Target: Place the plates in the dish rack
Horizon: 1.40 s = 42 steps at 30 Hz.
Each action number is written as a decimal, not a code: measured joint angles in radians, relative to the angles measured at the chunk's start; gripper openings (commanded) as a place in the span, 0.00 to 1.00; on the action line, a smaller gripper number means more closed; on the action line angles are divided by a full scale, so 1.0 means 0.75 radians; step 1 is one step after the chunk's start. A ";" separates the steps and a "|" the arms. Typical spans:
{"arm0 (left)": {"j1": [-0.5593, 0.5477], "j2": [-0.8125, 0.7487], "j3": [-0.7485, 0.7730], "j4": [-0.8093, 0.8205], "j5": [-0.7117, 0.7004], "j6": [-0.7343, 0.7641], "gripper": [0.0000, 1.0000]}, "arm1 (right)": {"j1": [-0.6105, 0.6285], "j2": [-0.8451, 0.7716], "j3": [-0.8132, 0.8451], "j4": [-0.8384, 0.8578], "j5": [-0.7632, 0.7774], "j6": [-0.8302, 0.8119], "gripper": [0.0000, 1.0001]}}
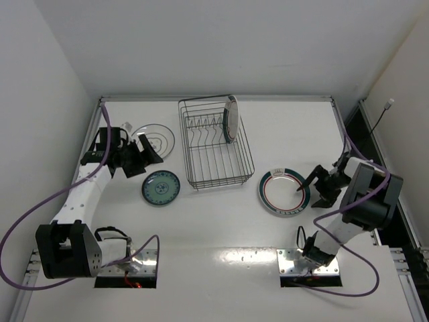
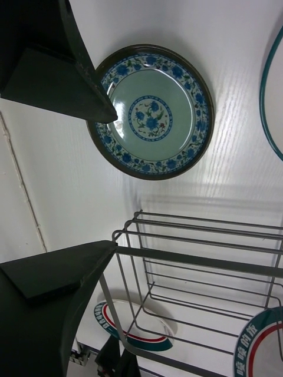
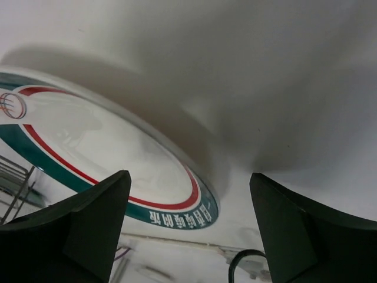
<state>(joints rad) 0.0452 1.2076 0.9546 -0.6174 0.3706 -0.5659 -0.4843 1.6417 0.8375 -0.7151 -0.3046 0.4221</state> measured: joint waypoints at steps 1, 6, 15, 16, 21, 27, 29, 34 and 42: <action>0.000 -0.002 -0.011 0.001 0.003 -0.003 0.78 | -0.009 0.027 -0.014 0.023 -0.030 0.001 0.74; 0.000 -0.005 -0.048 0.015 0.016 -0.025 0.78 | -0.043 0.095 -0.058 0.053 -0.204 0.031 0.52; 0.000 -0.005 -0.050 0.041 0.026 -0.030 0.78 | -0.033 0.179 -0.153 0.185 -0.463 0.070 0.00; 0.000 -0.005 -0.050 0.040 0.026 -0.030 0.78 | -0.031 0.176 -0.151 0.203 -0.482 0.068 0.00; 0.000 -0.005 -0.043 0.031 0.028 -0.029 0.78 | -0.016 0.094 -0.043 0.162 -0.405 0.097 0.00; 0.000 -0.005 -0.026 0.018 0.018 -0.029 0.78 | 0.037 -0.134 0.416 0.093 -0.110 0.220 0.00; 0.000 -0.005 -0.020 0.013 0.009 -0.027 0.78 | 0.090 -0.195 0.579 0.116 -0.028 0.260 0.00; 0.000 -0.005 0.002 -0.006 -0.007 -0.019 0.78 | 0.404 -0.247 0.941 0.103 0.236 0.296 0.00; 0.000 -0.005 0.005 -0.018 -0.024 -0.017 0.78 | 1.073 -0.062 1.372 -0.085 0.781 0.266 0.00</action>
<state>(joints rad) 0.0452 1.2041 0.9585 -0.6308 0.3523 -0.5789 0.3206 1.5955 1.8668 -0.7792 0.2813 0.6212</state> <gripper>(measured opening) 0.784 0.050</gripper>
